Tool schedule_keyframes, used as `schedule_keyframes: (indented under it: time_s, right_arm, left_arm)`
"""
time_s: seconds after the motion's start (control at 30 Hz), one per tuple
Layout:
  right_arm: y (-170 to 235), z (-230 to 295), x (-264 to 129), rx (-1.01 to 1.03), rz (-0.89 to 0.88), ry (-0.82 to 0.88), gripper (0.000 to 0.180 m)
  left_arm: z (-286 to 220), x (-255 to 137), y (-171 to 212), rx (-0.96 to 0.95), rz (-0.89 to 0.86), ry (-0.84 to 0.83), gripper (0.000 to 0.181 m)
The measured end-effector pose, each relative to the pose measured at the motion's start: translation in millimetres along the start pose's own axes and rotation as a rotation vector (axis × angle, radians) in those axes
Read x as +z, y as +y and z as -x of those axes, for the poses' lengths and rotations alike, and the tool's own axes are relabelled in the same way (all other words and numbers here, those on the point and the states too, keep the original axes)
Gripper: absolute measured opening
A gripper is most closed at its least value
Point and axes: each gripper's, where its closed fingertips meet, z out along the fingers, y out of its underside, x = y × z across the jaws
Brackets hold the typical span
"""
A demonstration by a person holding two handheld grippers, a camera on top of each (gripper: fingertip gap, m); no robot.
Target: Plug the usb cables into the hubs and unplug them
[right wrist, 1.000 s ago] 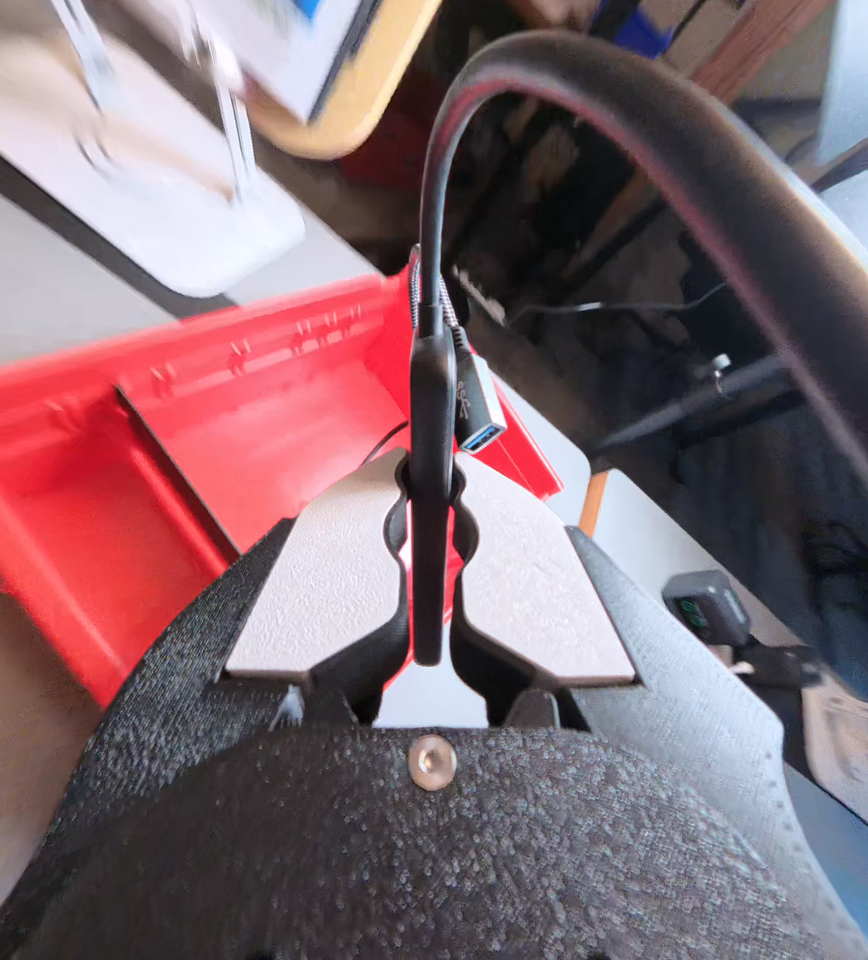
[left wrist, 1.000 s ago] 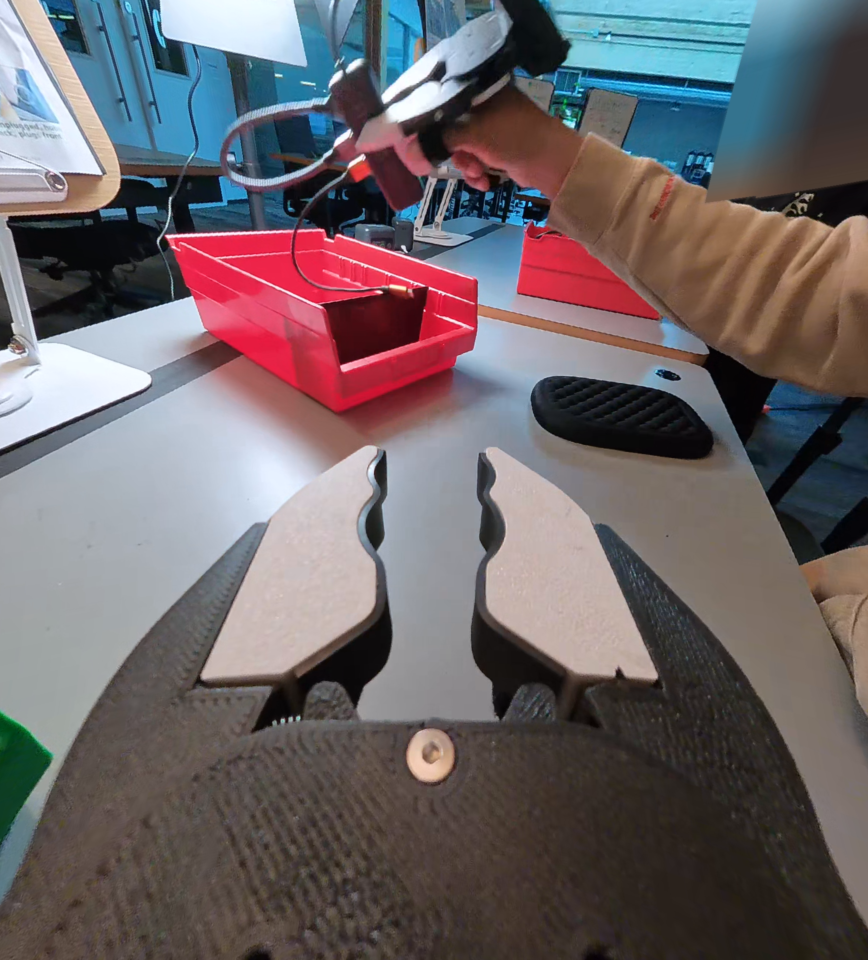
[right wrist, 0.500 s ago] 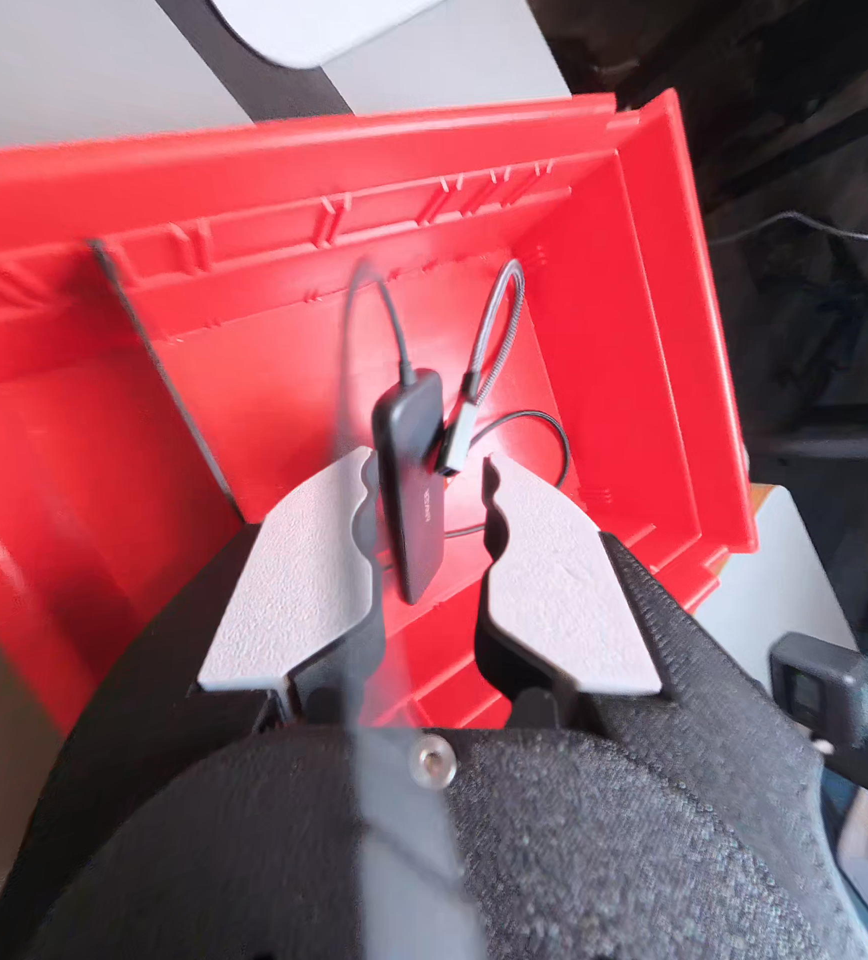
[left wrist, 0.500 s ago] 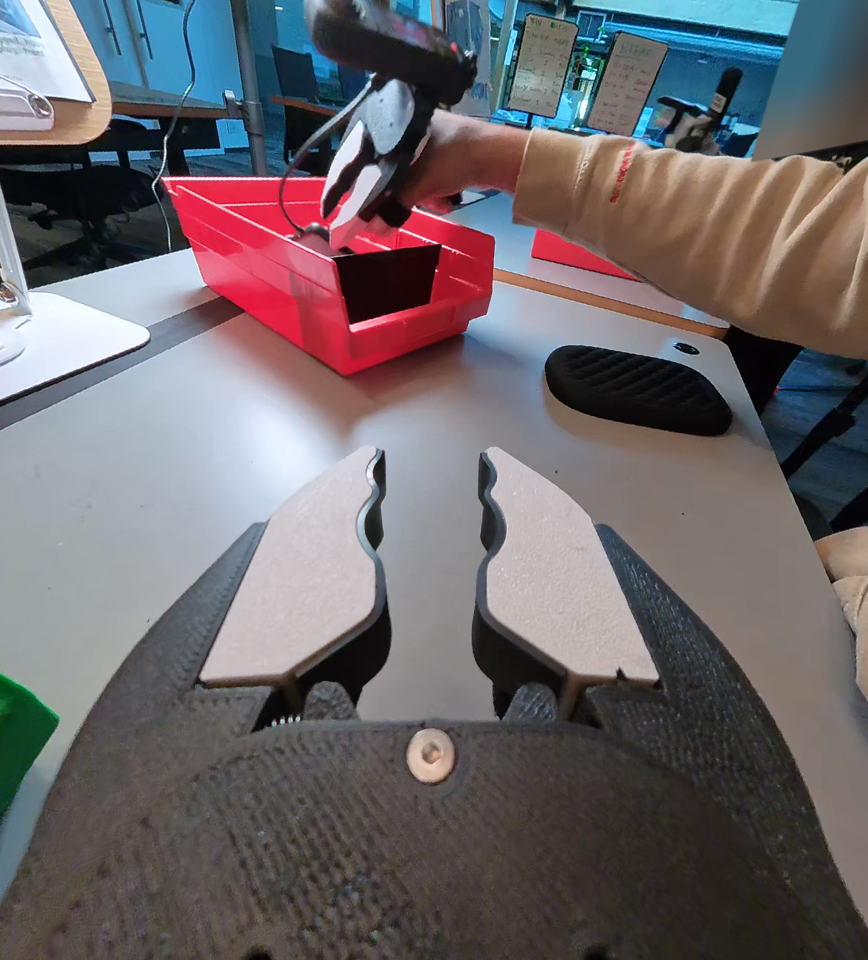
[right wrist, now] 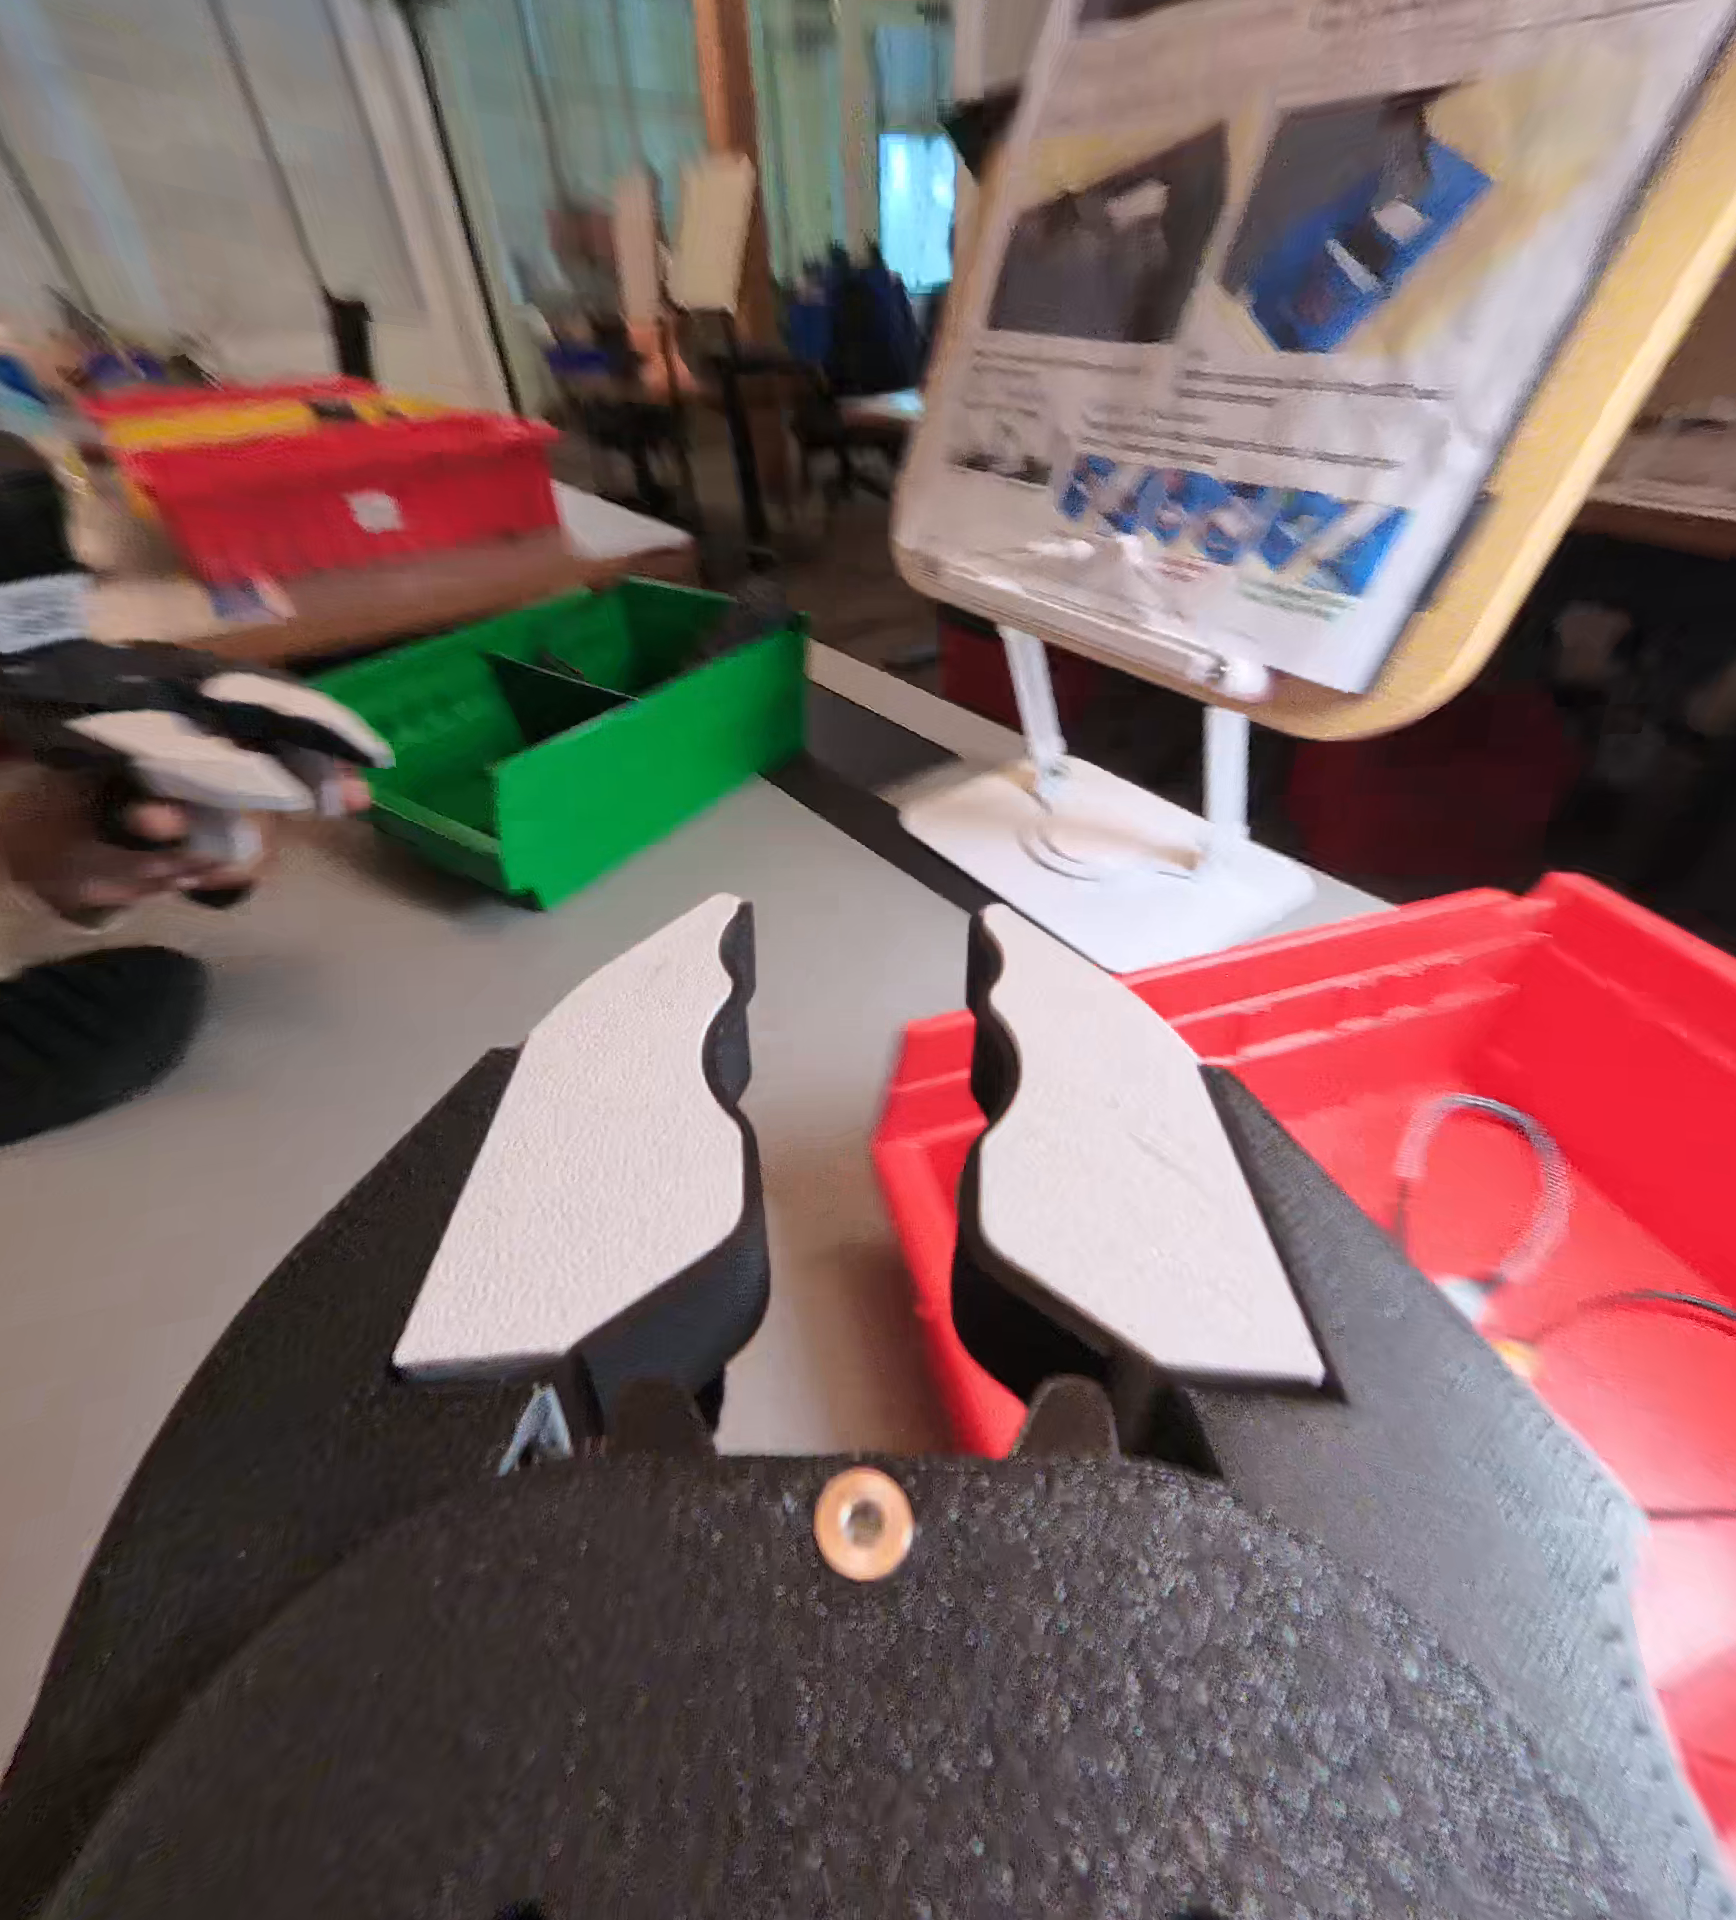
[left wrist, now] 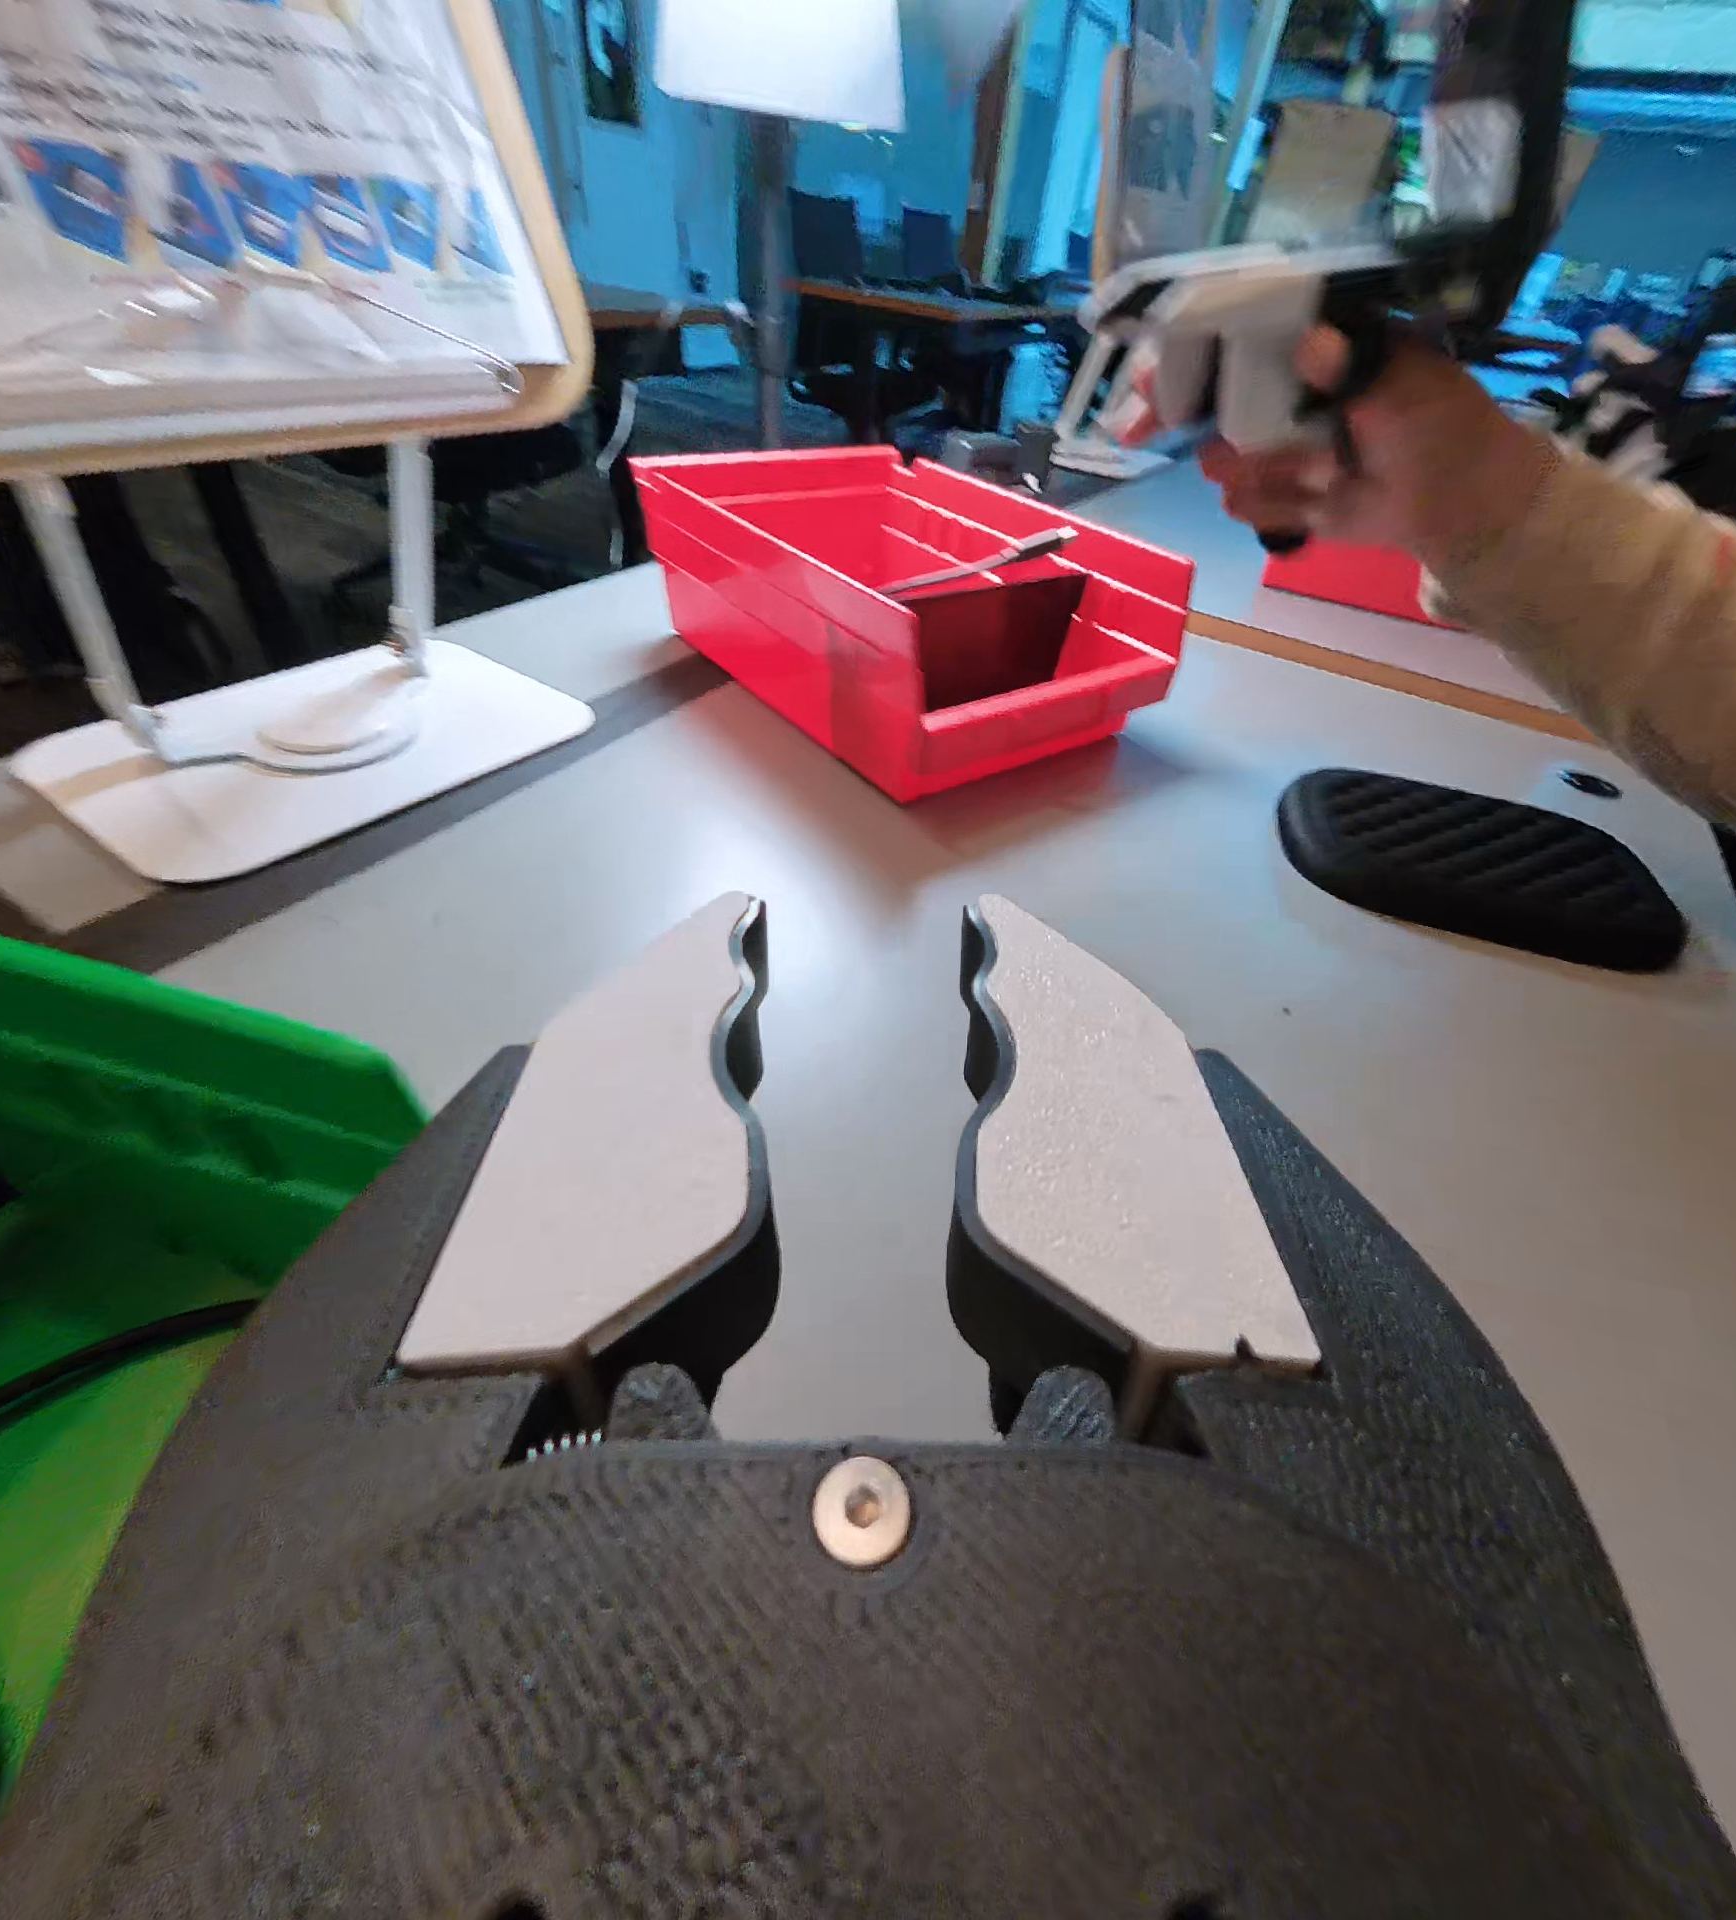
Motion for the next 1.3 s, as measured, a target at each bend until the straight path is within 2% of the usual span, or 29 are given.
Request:
schedule_keyframes:
  time_s: [0.13, 0.23, 0.4, 0.57, 0.8, 1.03, 1.3]
  right_arm:
    - [50.5, 63.6, 16.1, 0.061, -0.062, -0.123, 0.039]
    - [87.2, 93.7, 33.5, 0.076, 0.017, -0.208, 0.040]
    - [101.0, 109.1, 44.1, 0.078, 0.027, -0.235, 0.040]
    - [110.8, 115.2, 45.6, 0.062, 0.068, -0.246, 0.043]
    - [114.8, 105.6, 42.8, 0.048, 0.097, -0.210, 0.045]
    - [117.6, 113.1, 44.1, 0.001, 0.116, -0.232, 0.045]
    - [118.7, 115.2, 43.4, 0.004, 0.121, -0.255, 0.044]
  left_arm:
    - [42.0, -27.0, -17.2, 0.007, -0.014, -0.155, 0.038]
    - [78.2, -47.6, -28.4, 0.026, 0.037, -0.274, 0.040]
    - [148.1, -76.7, -37.6, -0.031, 0.181, -0.429, 0.046]
    - [215.5, -91.9, -18.3, -0.197, 0.354, -0.524, 0.050]
    - [267.1, -86.8, 13.9, -0.344, 0.546, -0.599, 0.054]
    - [279.6, -76.6, 52.4, -0.415, 0.762, -0.617, 0.054]
    - [288.7, -31.6, 47.9, -0.451, 0.726, -0.543, 0.058]
